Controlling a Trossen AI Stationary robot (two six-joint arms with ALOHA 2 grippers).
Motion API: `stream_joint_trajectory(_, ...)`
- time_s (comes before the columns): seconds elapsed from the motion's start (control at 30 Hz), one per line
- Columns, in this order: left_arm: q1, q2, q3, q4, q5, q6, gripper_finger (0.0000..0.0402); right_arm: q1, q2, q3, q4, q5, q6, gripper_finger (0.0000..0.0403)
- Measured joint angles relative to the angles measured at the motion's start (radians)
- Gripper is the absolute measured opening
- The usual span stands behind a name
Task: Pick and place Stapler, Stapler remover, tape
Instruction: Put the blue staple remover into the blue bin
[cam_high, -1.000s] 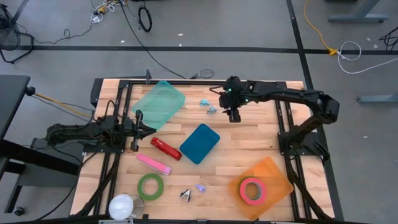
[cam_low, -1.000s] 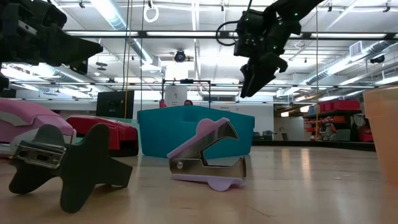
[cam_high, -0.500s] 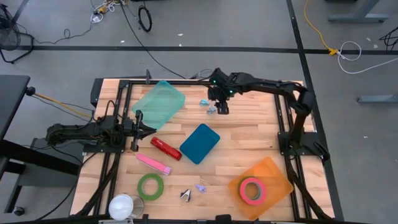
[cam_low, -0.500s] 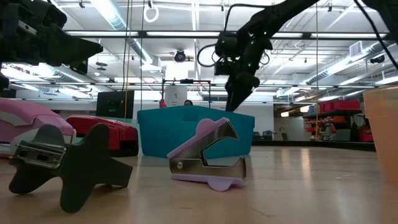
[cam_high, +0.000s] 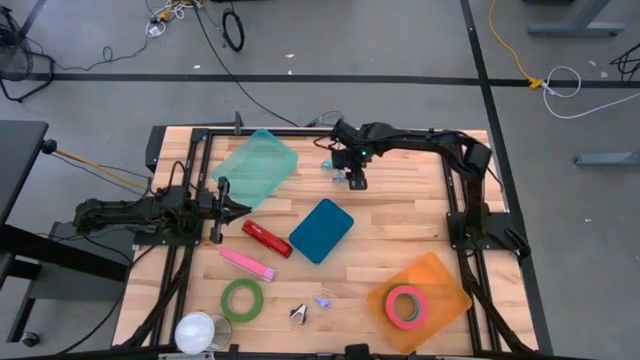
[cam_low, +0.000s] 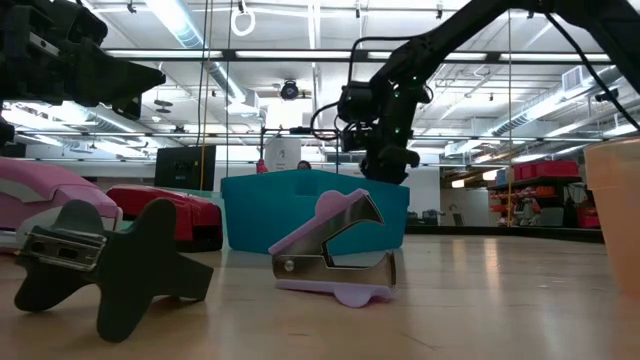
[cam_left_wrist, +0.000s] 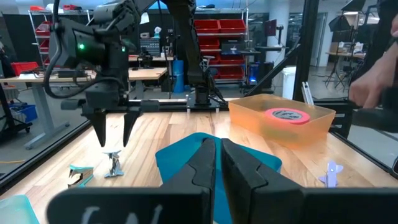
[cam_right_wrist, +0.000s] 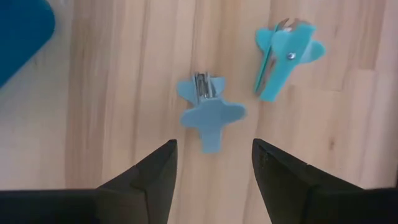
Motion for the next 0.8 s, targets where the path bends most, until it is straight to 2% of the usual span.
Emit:
stream_joint_trajectory(0.37, 0.000, 0.000, 0.000, 0.000, 0.000, 0.000, 0.0030, -0.004, 0.026, -0.001, 0.025, -0.015, -0.005, 0.0208)
stream_joint_trajectory(0.8, 0.000, 0.000, 0.000, 0.000, 0.000, 0.000, 0.0030, -0.004, 0.026, -0.079, 0.115, -0.028, -0.010, 0.0208)
